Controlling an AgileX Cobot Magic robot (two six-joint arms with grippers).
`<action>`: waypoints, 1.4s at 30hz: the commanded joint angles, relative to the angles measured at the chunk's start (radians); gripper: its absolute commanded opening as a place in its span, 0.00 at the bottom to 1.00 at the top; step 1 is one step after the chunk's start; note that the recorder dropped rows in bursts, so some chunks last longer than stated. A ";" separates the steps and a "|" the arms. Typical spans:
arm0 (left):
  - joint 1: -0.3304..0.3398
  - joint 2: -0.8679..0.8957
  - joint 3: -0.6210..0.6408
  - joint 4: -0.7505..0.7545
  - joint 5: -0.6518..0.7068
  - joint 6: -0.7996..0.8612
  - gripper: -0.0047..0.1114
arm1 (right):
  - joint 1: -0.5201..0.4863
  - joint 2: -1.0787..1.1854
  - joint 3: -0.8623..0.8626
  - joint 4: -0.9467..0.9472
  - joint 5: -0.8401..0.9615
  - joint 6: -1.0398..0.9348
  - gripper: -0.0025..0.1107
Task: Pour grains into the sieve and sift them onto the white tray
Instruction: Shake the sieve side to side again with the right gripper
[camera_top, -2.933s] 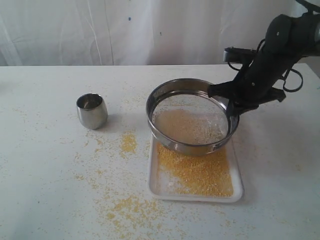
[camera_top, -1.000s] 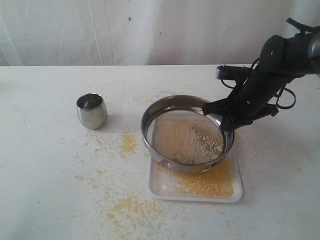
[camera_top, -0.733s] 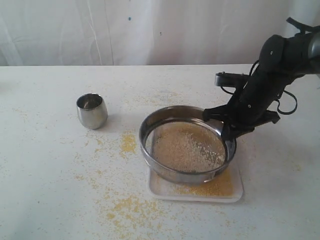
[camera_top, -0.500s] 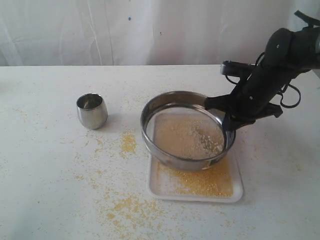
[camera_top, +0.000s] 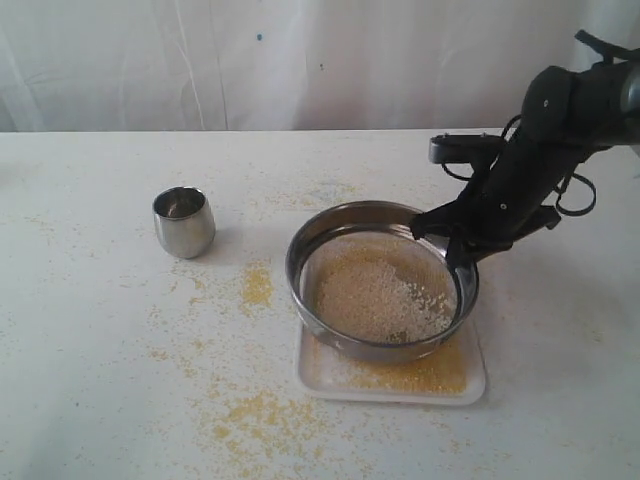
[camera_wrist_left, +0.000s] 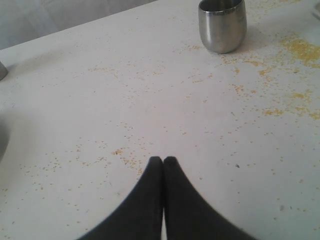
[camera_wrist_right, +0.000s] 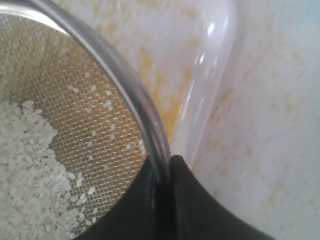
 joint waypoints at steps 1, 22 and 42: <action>-0.009 -0.005 0.003 -0.003 0.000 -0.001 0.04 | -0.006 -0.012 -0.007 -0.002 -0.013 0.010 0.02; -0.009 -0.005 0.003 -0.003 0.000 -0.001 0.04 | -0.004 0.009 -0.007 0.010 -0.119 0.053 0.02; -0.009 -0.005 0.003 -0.003 0.000 -0.001 0.04 | -0.008 0.000 -0.009 0.014 0.090 0.051 0.02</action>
